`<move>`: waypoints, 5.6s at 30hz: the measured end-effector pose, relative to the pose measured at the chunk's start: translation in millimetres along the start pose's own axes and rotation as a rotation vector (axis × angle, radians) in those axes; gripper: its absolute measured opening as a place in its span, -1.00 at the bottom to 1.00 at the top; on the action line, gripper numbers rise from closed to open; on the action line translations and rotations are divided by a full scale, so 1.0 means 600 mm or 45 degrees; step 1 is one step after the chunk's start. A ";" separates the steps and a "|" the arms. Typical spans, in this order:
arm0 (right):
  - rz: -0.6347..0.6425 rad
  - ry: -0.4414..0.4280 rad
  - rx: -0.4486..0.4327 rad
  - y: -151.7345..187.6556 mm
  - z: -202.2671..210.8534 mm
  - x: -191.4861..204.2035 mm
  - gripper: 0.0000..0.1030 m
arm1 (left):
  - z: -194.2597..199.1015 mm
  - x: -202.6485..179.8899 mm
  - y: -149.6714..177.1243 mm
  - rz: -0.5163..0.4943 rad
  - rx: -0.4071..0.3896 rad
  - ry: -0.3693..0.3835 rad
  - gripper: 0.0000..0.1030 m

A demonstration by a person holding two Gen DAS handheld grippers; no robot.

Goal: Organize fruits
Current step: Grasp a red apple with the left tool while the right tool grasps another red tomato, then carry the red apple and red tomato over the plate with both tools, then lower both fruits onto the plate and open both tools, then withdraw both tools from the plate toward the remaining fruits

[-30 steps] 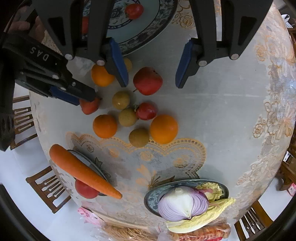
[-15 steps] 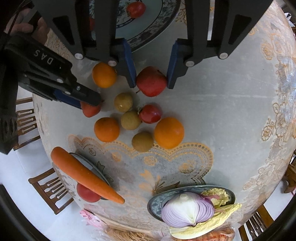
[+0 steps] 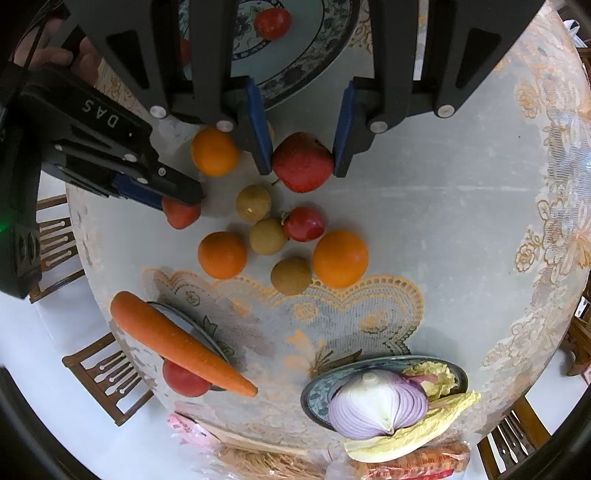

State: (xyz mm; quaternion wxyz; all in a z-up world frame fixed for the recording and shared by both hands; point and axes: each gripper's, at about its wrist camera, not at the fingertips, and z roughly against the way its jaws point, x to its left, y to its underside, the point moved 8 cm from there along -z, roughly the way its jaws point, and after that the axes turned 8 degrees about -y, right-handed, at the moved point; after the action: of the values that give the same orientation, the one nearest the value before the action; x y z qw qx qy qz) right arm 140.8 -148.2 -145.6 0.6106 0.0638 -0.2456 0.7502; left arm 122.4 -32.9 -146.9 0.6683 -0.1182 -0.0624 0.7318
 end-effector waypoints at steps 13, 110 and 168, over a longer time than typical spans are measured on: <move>0.005 -0.017 -0.041 0.008 0.026 0.013 -0.35 | 0.031 -0.003 0.007 -0.019 -0.043 -0.009 -0.33; -0.076 -0.024 0.180 0.232 0.064 0.062 -0.34 | 0.048 -0.045 0.195 -0.323 0.158 0.043 -0.33; 0.068 -0.067 0.067 0.123 0.090 0.086 -0.22 | 0.092 0.006 0.082 -0.144 -0.010 -0.028 -0.15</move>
State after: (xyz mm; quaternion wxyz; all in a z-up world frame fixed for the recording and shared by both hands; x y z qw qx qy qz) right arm 47.3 -136.7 -99.6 0.5818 0.0929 -0.2433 0.7705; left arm 60.8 -30.7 -106.3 0.7073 -0.1092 -0.0792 0.6940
